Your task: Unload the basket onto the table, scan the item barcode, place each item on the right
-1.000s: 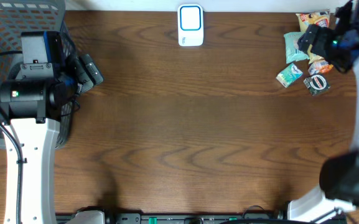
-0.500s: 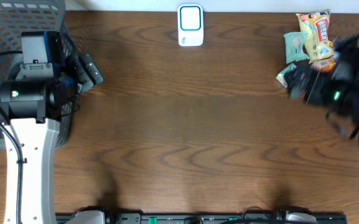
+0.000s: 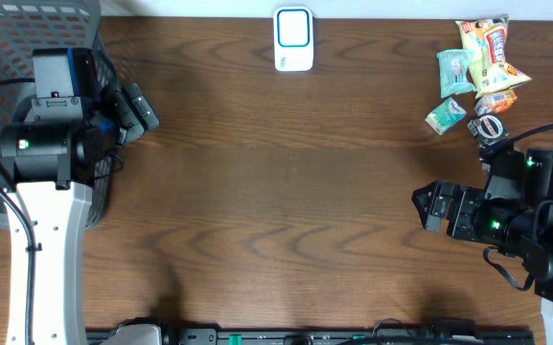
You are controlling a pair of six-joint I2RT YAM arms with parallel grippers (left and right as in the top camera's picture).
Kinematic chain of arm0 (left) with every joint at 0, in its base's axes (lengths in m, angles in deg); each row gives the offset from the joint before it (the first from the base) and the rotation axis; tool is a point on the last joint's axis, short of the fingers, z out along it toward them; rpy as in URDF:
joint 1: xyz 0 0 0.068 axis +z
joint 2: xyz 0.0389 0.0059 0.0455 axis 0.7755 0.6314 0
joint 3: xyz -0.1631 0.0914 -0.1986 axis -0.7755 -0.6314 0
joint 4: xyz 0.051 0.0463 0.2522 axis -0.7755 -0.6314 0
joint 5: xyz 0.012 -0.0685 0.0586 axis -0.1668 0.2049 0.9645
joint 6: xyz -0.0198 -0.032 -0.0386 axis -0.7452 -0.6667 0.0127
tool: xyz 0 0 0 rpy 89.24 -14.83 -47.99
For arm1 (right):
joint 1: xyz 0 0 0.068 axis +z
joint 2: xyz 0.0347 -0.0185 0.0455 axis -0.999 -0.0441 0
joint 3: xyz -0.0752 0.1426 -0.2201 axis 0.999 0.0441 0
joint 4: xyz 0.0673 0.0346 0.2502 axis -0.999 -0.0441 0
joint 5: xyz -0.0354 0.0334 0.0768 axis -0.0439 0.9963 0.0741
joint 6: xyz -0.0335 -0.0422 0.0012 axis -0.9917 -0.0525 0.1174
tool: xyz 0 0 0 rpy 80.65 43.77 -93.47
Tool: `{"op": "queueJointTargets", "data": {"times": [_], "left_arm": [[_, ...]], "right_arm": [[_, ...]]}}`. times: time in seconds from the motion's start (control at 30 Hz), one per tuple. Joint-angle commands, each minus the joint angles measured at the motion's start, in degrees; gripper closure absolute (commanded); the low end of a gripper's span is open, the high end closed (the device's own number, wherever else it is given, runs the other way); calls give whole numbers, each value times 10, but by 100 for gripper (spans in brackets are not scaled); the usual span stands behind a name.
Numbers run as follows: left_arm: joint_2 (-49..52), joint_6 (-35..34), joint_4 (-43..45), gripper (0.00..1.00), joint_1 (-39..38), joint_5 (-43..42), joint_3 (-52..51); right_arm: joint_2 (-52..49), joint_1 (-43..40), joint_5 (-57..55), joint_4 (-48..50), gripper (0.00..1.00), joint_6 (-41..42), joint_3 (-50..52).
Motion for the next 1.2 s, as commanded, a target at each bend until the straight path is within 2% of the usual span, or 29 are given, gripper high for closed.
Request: {"op": "queueJointTargets", "data": {"times": [0.0,0.17,0.3,0.57,0.67,1.0,1.17], "left_arm": [[-3,-5,-1,2,2,3,0],[-3,-5,-1,2,2,3,0],[-3,-5,-1,2,2,3,0],[-3,-5,-1,2,2,3,0],[-3,-5,-1,2,2,3,0],[-3,-5,-1,2,2,3,0],[-3,-5,-1,2,2,3,0]], "right_arm": [[4,3,-1,-4,1,-1,3],[4,3,-26,-4,1,-13,3],[4,3,-25,31,1,-64,22],[51,-10,-50,70,1,-74,116],[104,-10,-92,129,1,-76,158],[341,-10,-92,353,1,-195,397],[440,-10,-92,455,1,-197,503]]}}
